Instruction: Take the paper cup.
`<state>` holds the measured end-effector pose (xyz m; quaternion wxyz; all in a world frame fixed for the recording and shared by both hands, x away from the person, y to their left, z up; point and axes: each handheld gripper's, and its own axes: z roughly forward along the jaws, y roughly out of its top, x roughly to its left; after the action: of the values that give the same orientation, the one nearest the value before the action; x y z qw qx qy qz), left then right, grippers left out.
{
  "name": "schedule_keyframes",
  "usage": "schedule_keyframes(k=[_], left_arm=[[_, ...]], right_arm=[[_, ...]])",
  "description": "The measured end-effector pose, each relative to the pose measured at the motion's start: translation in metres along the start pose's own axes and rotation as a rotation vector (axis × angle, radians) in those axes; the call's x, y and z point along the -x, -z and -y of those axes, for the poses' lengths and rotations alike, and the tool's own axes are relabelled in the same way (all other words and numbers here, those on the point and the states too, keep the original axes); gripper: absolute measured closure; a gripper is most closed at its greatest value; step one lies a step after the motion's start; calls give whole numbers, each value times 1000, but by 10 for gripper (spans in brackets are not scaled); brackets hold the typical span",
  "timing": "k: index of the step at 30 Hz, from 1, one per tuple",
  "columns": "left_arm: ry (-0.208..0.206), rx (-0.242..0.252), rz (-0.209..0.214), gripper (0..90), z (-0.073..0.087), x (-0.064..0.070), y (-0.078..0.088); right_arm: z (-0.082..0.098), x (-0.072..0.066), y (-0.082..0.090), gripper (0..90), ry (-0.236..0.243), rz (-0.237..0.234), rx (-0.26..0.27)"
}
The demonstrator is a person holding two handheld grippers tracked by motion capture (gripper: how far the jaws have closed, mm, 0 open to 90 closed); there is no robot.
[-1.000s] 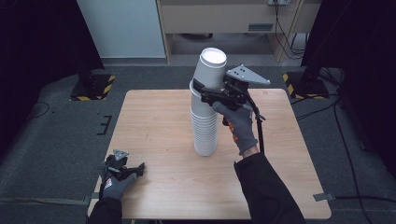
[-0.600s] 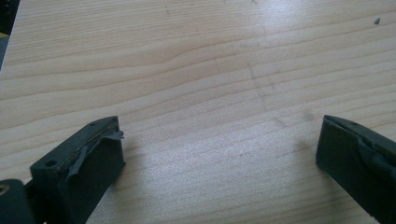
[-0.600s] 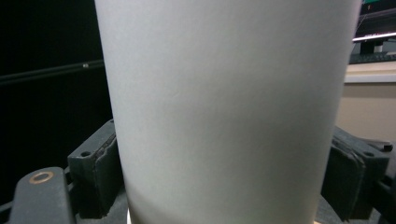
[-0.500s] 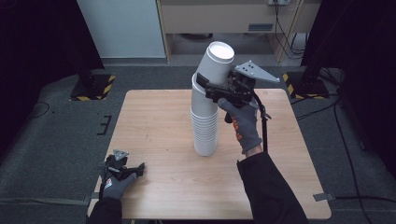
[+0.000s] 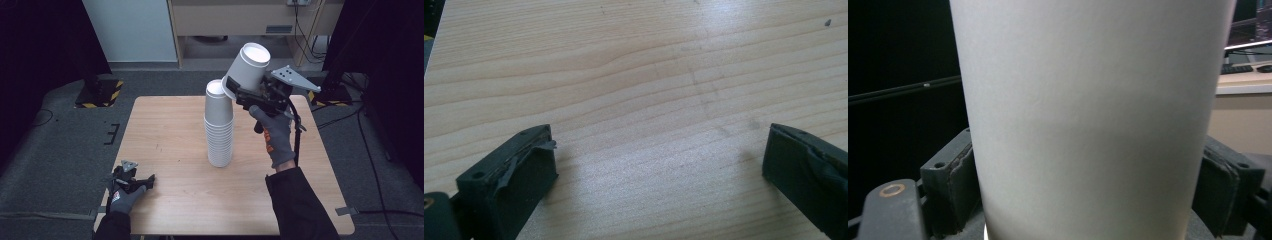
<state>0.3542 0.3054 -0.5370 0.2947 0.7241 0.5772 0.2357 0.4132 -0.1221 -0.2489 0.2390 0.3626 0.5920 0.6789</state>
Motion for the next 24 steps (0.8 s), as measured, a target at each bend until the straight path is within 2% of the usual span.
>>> schedule_keyframes(k=[10, 24], left_arm=[[0, 0, 0, 0, 0, 0, 0], [0, 0, 0, 0, 0, 0, 0]], right_arm=[[4, 14, 22, 147, -19, 37, -2], [19, 28, 52, 147, -53, 69, -15]])
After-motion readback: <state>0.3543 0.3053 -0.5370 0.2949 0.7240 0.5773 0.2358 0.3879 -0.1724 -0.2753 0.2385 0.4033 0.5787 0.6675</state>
